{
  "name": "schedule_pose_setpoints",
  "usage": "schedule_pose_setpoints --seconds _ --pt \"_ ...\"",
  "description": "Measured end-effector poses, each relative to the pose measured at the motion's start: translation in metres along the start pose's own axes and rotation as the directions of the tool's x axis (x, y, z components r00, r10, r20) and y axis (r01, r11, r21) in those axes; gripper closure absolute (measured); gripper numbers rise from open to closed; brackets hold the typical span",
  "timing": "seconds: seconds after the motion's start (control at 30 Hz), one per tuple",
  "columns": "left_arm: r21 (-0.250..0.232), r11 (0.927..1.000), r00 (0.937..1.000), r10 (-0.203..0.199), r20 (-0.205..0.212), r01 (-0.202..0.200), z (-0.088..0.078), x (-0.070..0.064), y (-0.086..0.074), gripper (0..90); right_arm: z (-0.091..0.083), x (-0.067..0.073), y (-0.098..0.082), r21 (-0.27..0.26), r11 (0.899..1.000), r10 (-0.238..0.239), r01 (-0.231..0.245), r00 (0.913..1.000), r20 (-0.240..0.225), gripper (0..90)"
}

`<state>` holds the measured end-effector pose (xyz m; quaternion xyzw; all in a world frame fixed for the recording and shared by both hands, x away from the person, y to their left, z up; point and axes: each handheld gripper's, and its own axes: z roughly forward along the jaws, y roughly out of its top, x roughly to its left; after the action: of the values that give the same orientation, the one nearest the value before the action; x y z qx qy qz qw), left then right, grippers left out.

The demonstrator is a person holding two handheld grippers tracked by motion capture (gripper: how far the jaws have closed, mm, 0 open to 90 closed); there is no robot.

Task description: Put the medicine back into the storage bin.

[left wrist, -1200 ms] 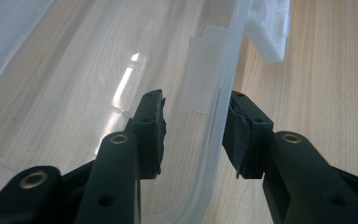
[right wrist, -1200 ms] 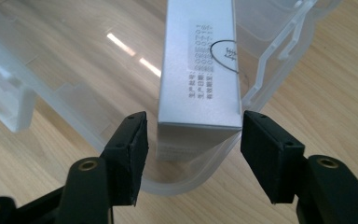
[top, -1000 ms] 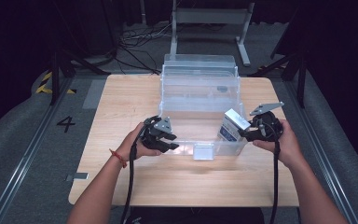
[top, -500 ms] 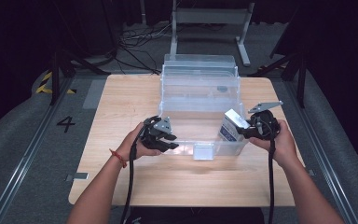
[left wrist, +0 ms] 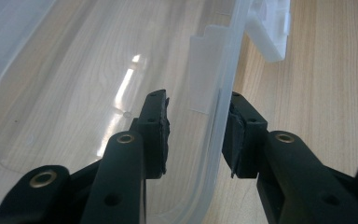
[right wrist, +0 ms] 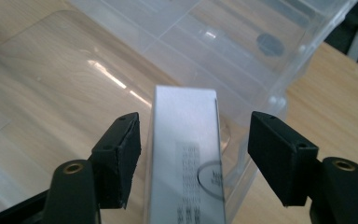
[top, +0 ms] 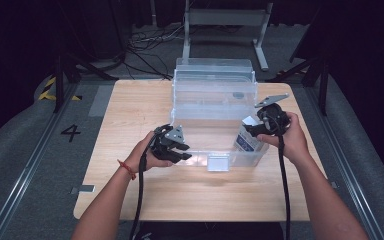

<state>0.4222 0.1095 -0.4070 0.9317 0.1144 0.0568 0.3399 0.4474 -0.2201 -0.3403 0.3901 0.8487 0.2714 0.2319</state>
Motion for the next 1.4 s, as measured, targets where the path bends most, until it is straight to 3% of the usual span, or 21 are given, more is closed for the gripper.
schedule_pose_setpoints --seconds 0.1,0.17,0.3,0.4,0.57,0.63,0.73,0.83,0.87,0.9,0.93,1.0,1.03,1.13,1.2,1.33,1.4 --pt "0.001 1.0 1.0 0.0 -0.001 0.0 0.0 0.0 0.0 63.6 0.01 0.005 0.009 0.011 0.999 -0.032 0.032 0.9995 0.007 41.1" --pt "-0.002 1.0 1.0 -0.002 -0.003 0.002 0.0 0.0 0.0 63.6 0.017 0.006 0.012 0.042 0.998 -0.047 0.045 0.9982 0.037 43.2" --pt "-0.003 1.0 1.0 -0.001 -0.004 0.001 0.0 0.0 0.0 63.5 0.02 0.007 0.016 0.037 0.998 -0.047 0.046 0.9975 0.053 50.7" --pt "-0.004 1.0 1.0 -0.001 0.0 0.001 0.0 0.0 0.0 63.0 0.018 0.007 0.015 0.052 0.998 -0.051 0.046 0.9934 0.103 50.4" --pt "0.0 1.0 1.0 -0.007 0.002 0.007 0.0 0.0 -0.001 62.7 0.014 -0.002 0.009 0.071 0.997 -0.026 0.016 0.9898 0.14 47.7" --pt "0.001 1.0 1.0 -0.005 0.003 0.005 0.0 0.0 -0.001 62.6 0.012 -0.007 0.004 0.073 0.997 -0.001 -0.006 0.9954 0.096 44.9" --pt "0.0 1.0 1.0 -0.006 0.004 0.006 0.0 0.0 -0.001 62.6 0.008 -0.009 -0.001 0.063 0.998 0.009 -0.015 0.9966 0.082 39.7" --pt "0.01 0.9999 0.9999 -0.013 -0.004 0.013 0.0 0.0 -0.001 60.5 -0.001 -0.01 -0.006 0.021 0.999 0.031 -0.033 0.9972 0.068 37.1" --pt "0.01 0.9998 0.9999 -0.016 -0.004 0.016 0.0 -0.001 -0.001 58.7 -0.011 -0.012 -0.012 -0.028 0.999 0.037 -0.036 0.9987 0.037 35.7" --pt "0.012 0.9998 0.9999 -0.016 -0.003 0.016 0.0 -0.001 -0.001 58.7 -0.011 -0.012 -0.012 -0.028 0.999 0.037 -0.036 0.9987 0.037 35.7" --pt "0.013 0.9998 0.9999 -0.013 -0.002 0.013 0.0 -0.001 0.0 58.6 -0.023 -0.014 -0.021 -0.07 0.997 0.026 -0.025 0.9996 0.007 34.4" --pt "0.01 0.9999 1.0 -0.002 0.001 0.002 0.0 -0.002 0.001 58.6 -0.027 -0.014 -0.024 -0.086 0.996 0.021 -0.021 0.9998 -0.001 33.3" --pt "0.014 0.9999 1.0 -0.003 -0.002 0.003 0.0 -0.003 0.001 58.6 -0.035 -0.016 -0.032 -0.111 0.994 0.007 -0.011 0.9991 -0.041 31.9" --pt "0.006 1.0 0.9999 0.007 -0.015 -0.006 -0.003 -0.004 0.002 58.8 -0.046 -0.018 -0.047 -0.135 0.991 -0.035 0.025 0.9966 -0.074 32.1" --pt "0.008 0.9999 0.9998 0.01 -0.015 -0.01 -0.007 -0.005 0.003 58.8 -0.044 -0.02 -0.057 -0.122 0.992 -0.046 0.033 0.9931 -0.108 32.4" --pt "-0.019 0.9998 0.9992 0.006 -0.041 -0.007 -0.02 -0.007 0.0 58.8 -0.029 -0.016 -0.066 -0.08 0.996 -0.05 0.04 0.9907 -0.126 37.5" --pt "-0.042 0.9991 0.9986 -0.009 -0.052 0.007 -0.032 -0.01 -0.004 58.3 -0.022 -0.009 -0.065 -0.098 0.995 -0.047 0.034 0.9906 -0.128 43.6"
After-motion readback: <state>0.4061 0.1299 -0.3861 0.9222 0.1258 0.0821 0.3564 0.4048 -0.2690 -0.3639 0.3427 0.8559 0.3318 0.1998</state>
